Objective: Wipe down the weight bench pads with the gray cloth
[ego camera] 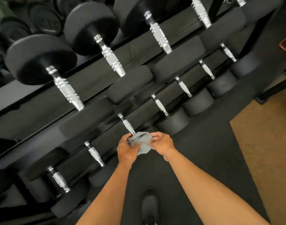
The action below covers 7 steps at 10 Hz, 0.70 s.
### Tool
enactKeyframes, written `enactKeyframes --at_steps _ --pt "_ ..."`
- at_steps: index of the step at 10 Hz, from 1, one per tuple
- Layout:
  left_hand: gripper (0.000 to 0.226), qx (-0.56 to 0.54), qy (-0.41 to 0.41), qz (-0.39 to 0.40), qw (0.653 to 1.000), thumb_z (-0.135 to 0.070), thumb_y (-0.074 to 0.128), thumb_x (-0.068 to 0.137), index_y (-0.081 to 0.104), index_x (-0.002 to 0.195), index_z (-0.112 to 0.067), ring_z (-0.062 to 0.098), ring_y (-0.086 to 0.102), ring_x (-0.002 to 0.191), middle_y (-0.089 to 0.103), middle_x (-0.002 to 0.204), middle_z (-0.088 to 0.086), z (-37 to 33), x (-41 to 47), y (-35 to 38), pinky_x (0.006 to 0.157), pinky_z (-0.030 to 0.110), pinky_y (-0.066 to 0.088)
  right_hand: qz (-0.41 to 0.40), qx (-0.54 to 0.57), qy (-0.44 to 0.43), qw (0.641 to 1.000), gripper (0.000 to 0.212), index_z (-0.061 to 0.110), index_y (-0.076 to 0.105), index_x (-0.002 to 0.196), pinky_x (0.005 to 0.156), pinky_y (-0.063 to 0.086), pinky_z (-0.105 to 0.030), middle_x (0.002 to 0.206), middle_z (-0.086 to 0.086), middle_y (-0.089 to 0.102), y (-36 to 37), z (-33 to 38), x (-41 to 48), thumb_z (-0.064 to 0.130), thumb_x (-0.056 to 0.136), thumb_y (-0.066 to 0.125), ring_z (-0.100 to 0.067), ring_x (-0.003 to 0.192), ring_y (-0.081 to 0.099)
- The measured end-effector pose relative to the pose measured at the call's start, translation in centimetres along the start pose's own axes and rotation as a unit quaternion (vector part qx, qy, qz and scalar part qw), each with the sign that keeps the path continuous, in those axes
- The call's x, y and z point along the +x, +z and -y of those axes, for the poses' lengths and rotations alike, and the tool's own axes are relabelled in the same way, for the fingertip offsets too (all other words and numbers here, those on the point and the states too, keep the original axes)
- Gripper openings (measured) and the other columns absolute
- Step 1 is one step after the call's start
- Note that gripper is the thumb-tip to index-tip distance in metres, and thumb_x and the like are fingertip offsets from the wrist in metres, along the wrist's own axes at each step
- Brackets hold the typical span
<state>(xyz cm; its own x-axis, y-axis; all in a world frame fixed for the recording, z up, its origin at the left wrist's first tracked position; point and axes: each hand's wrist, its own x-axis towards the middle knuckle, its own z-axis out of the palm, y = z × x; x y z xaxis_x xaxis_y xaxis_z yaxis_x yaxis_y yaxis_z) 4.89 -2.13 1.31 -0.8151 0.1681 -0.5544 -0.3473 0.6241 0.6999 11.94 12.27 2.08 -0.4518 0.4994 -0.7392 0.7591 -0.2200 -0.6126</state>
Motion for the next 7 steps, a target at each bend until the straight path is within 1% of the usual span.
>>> enactKeyframes --at_steps 1,2,3,4,5,6,7 --pt "0.065 0.045 0.009 -0.001 0.999 -0.024 0.08 0.087 0.052 0.145 -0.029 0.02 0.058 0.122 0.051 0.138 -0.001 1.1 1.6 1.4 0.094 0.031 0.052 -0.006 -0.002 -0.003 1.0 0.033 0.034 0.075 0.093 0.086 0.062 -0.034 0.095 0.009 0.077 0.6 -0.7 2.5 0.004 0.081 0.073 -0.007 0.094 0.073" --pt "0.068 0.076 0.017 -0.01 0.997 -0.03 0.079 0.088 0.048 0.148 -0.03 0.023 0.061 0.118 0.045 0.142 -0.001 1.8 2.2 1.9 0.093 0.036 0.055 -0.019 0.005 -0.001 1.0 0.034 0.026 0.075 0.106 0.089 0.06 -0.028 0.1 0.006 0.077 1.0 -1.3 3.7 0.001 0.084 0.074 -0.007 0.096 0.072" --pt "0.069 0.098 0.029 -0.013 0.995 -0.033 0.079 0.087 0.048 0.149 -0.03 0.024 0.063 0.114 0.043 0.144 -0.002 2.6 2.3 2.0 0.092 0.044 0.058 -0.022 0.012 0.005 1.0 0.037 0.023 0.073 0.115 0.086 0.058 -0.021 0.105 0.006 0.075 1.3 -1.5 4.0 0.001 0.085 0.074 -0.006 0.098 0.07" --pt "0.067 0.126 0.038 -0.005 0.991 -0.038 0.078 0.087 0.05 0.148 -0.033 0.022 0.062 0.12 0.041 0.15 -0.004 3.4 2.4 1.8 0.097 0.044 0.057 -0.029 0.009 0.007 1.0 0.041 0.022 0.068 0.123 0.077 0.05 -0.012 0.104 0.01 0.069 1.5 -1.7 3.9 0.005 0.086 0.075 -0.005 0.096 0.066" --pt "0.066 0.145 0.036 0.004 0.989 -0.041 0.074 0.091 0.05 0.151 -0.031 0.023 0.059 0.127 0.038 0.157 -0.002 3.1 2.2 1.4 0.102 0.042 0.053 -0.034 0.001 0.011 0.999 0.047 0.025 0.065 0.129 0.086 0.05 -0.016 0.117 0.007 0.068 1.2 -1.8 3.3 0.014 0.085 0.079 -0.007 0.101 0.064" --pt "0.066 0.152 0.042 0.008 0.987 -0.038 0.073 0.093 0.048 0.153 -0.028 0.026 0.058 0.13 0.037 0.16 0.001 2.8 1.5 1.2 0.104 0.042 0.052 -0.023 -0.009 0.009 1.0 0.05 0.025 0.064 0.131 0.093 0.049 -0.021 0.126 0.005 0.066 0.5 -1.9 2.5 0.018 0.085 0.081 -0.008 0.103 0.062" --pt "0.068 0.177 0.053 -0.014 0.983 -0.036 0.074 0.092 0.046 0.154 -0.026 0.029 0.057 0.132 0.035 0.161 0.002 2.0 0.6 1.2 0.106 0.046 0.052 -0.023 -0.01 0.003 1.0 0.052 0.026 0.063 0.133 0.092 0.049 -0.021 0.127 0.005 0.063 -0.6 -1.6 1.4 0.022 0.084 0.083 -0.008 0.106 0.06"
